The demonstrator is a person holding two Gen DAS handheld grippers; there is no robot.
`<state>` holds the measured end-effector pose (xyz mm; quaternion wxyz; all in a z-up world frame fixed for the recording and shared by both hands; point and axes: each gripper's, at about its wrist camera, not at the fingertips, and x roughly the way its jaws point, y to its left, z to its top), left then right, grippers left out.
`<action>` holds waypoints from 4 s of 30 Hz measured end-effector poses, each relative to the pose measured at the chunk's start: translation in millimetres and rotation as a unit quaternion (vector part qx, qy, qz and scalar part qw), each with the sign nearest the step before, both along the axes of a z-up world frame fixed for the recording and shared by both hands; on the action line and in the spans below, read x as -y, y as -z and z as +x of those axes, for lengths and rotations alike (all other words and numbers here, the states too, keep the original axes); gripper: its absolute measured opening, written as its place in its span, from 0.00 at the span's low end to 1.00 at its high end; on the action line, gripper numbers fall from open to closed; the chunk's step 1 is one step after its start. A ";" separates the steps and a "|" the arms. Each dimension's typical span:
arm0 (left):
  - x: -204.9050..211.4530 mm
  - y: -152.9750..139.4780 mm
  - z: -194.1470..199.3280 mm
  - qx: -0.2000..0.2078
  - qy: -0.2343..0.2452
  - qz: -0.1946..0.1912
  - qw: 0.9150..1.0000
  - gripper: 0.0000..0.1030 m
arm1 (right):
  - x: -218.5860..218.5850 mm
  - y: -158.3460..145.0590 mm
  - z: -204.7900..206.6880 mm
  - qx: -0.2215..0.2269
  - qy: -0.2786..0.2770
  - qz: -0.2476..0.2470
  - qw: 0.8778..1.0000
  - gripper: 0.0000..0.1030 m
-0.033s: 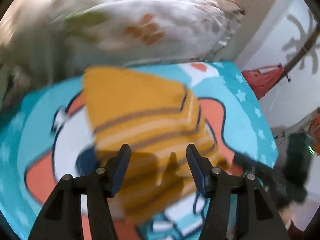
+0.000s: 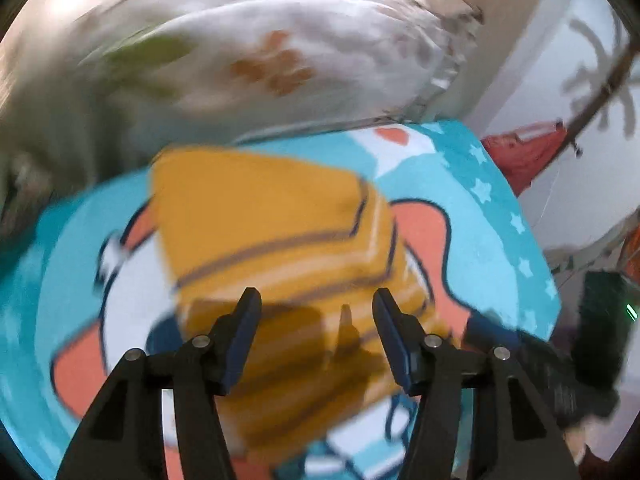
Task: Fold small clothes
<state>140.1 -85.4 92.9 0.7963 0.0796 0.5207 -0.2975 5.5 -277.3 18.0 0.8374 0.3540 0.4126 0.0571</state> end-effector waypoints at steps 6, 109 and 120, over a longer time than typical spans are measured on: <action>86.6 44.4 30.1 -0.047 0.078 0.071 0.993 0.55 | -31.2 12.5 24.1 0.003 -0.078 0.007 0.997 0.57; -109.2 40.3 10.8 -0.106 -0.173 -0.115 0.972 0.55 | -54.4 17.9 155.7 -0.046 -0.138 0.064 0.987 0.48; -129.7 42.2 -24.1 -0.058 -0.227 -0.027 0.972 0.68 | -60.6 -28.1 130.7 -0.032 -0.069 -0.132 0.988 0.62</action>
